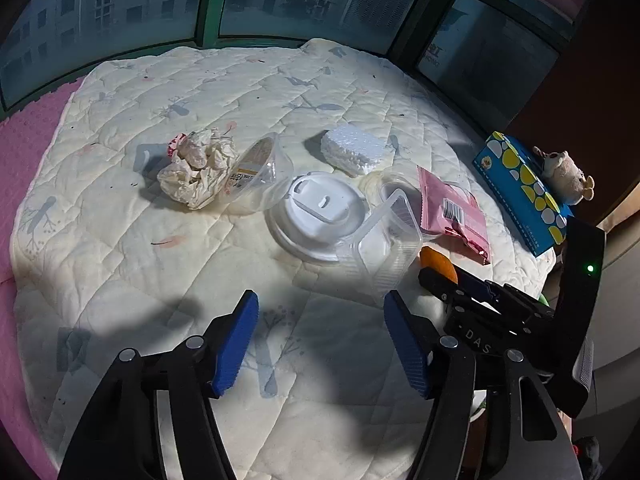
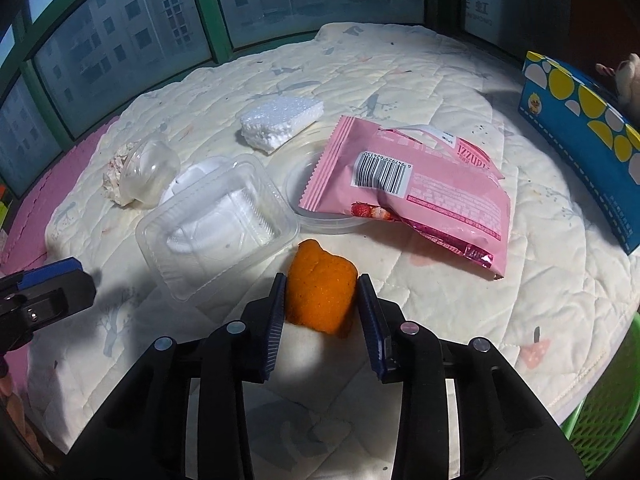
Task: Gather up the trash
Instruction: 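Grasp the orange piece with the right tool while the left tool reaches a clear plastic box, then carry the orange piece toward the green basket with the right tool while the left tool grips the clear box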
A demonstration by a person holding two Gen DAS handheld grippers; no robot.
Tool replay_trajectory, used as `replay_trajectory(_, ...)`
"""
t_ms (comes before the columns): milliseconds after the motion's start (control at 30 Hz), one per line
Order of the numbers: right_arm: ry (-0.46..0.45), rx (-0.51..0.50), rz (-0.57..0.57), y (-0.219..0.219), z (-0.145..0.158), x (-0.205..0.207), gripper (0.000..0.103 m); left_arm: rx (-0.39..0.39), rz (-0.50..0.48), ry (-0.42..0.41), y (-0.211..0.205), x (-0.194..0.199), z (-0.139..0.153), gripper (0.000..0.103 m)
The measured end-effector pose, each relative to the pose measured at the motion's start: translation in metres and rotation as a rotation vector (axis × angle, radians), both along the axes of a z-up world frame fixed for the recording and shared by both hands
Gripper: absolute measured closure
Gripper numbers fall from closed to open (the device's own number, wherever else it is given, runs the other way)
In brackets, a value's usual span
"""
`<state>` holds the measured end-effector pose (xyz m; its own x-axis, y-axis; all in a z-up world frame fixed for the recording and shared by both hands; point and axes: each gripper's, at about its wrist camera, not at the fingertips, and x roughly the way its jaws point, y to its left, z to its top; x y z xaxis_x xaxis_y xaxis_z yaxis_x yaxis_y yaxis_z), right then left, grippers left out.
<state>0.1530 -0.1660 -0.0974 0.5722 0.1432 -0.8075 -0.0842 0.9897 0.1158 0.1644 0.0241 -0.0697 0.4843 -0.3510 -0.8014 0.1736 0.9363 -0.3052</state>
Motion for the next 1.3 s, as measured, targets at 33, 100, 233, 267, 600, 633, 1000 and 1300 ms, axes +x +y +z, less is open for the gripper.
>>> replay_trajectory(33,-0.004,0.008,-0.004,-0.002,0.002,-0.002,0.068,0.004,-0.004,0.0,-0.003,0.003,-0.001,0.045)
replay_trajectory(100,-0.008,0.031,-0.011,-0.006,0.005,-0.006,0.069,0.005,-0.011,0.002,-0.008,0.008,-0.003,0.048)
replay_trajectory(233,-0.032,0.068,-0.029,-0.017,0.017,-0.019,0.069,0.003,-0.021,0.003,-0.018,0.019,-0.006,0.054)
replay_trajectory(267,-0.038,0.072,-0.031,-0.019,0.02,-0.022,0.069,0.005,-0.023,0.004,-0.02,0.022,-0.007,0.055)
replay_trajectory(600,-0.089,0.136,-0.087,-0.052,0.047,-0.061,0.069,0.05,-0.029,0.014,-0.039,0.048,-0.02,0.066)
replay_trajectory(633,-0.093,0.141,-0.097,-0.056,0.049,-0.065,0.069,0.05,-0.028,0.018,-0.04,0.049,-0.021,0.069)
replay_trajectory(1000,-0.088,0.133,-0.189,-0.093,0.053,-0.104,0.069,0.056,-0.035,0.018,-0.043,0.048,-0.024,0.088)
replay_trajectory(1300,-0.085,0.109,-0.282,-0.129,0.052,-0.138,0.069,0.027,-0.05,-0.005,-0.037,0.026,-0.004,0.088)
